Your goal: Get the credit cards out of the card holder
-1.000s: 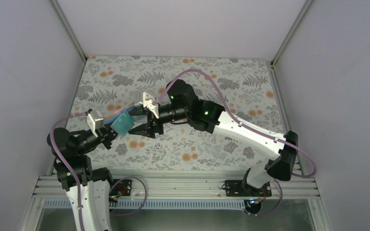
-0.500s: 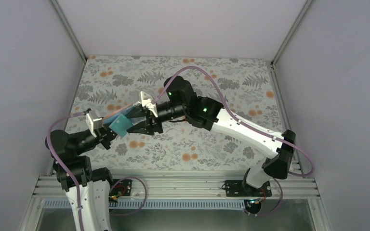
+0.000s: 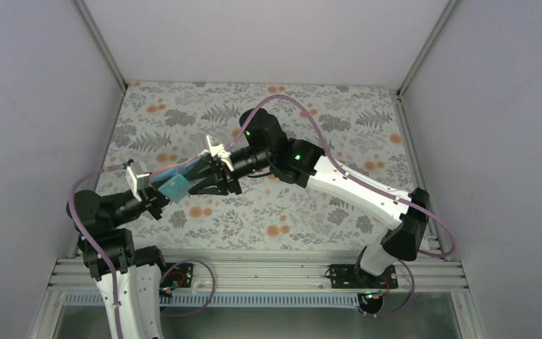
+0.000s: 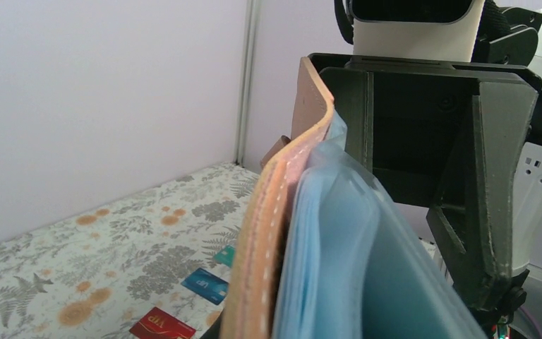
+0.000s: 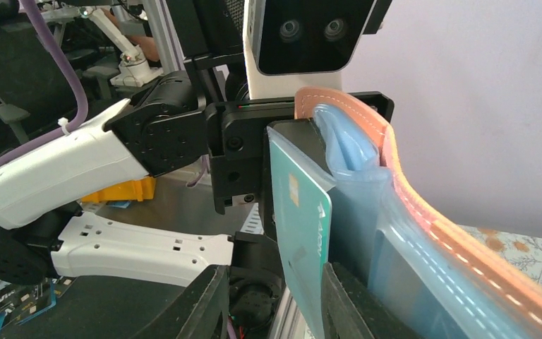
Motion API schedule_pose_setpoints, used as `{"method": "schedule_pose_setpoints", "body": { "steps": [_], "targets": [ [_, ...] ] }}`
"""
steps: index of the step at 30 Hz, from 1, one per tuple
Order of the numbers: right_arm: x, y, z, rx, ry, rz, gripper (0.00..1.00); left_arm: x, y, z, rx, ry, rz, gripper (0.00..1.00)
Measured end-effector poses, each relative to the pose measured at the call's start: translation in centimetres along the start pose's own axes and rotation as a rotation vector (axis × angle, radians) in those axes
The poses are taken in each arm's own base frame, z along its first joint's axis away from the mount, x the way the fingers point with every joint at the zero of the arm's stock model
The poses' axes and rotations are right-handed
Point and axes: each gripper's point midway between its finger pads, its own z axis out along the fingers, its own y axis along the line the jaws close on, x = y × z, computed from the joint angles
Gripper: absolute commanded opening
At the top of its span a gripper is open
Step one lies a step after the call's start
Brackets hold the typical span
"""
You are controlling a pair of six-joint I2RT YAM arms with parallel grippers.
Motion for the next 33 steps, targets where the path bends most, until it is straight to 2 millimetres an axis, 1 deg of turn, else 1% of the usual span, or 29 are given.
{"method": "schedule_pose_setpoints", "body": {
  "steps": [5,7,8,9,10,12,17,21,29,33],
  "targets": [
    [0.3,0.0,0.2,-0.009,0.004,-0.008,0.33,0.3,0.2,0.0,0.001,0.003,-0.009,0.02],
    [0.4,-0.2,0.3,-0.004,0.006,-0.012,0.35,0.4,0.2,0.0,0.0,0.004,-0.012,0.02],
    [0.4,-0.3,0.3,0.003,0.007,-0.013,0.38,0.4,0.3,0.0,0.0,0.004,-0.013,0.02],
    [0.4,-0.3,0.4,0.01,0.009,-0.015,0.46,0.5,0.3,0.0,0.0,0.004,-0.014,0.02],
    [0.4,-0.4,0.5,0.018,0.01,-0.016,0.5,0.5,0.3,0.0,-0.001,0.004,-0.014,0.02],
    [0.2,-0.5,0.7,0.037,0.007,-0.028,0.54,0.4,0.4,0.0,-0.006,0.003,-0.014,0.02],
    [0.2,-0.8,0.8,0.116,-0.019,-0.033,0.53,0.5,0.7,0.1,-0.018,0.001,-0.011,0.02],
    [-0.1,-1.3,0.9,0.189,-0.042,-0.017,0.59,0.4,0.9,0.1,-0.03,-0.002,-0.01,0.02],
    [0.0,-2.2,1.0,0.259,-0.055,0.012,0.63,0.7,1.6,0.1,-0.056,0.002,-0.021,0.02],
    [0.3,-2.6,0.9,0.289,-0.056,0.03,0.67,0.8,1.7,0.1,-0.059,0.005,-0.026,0.02]
  ]
}}
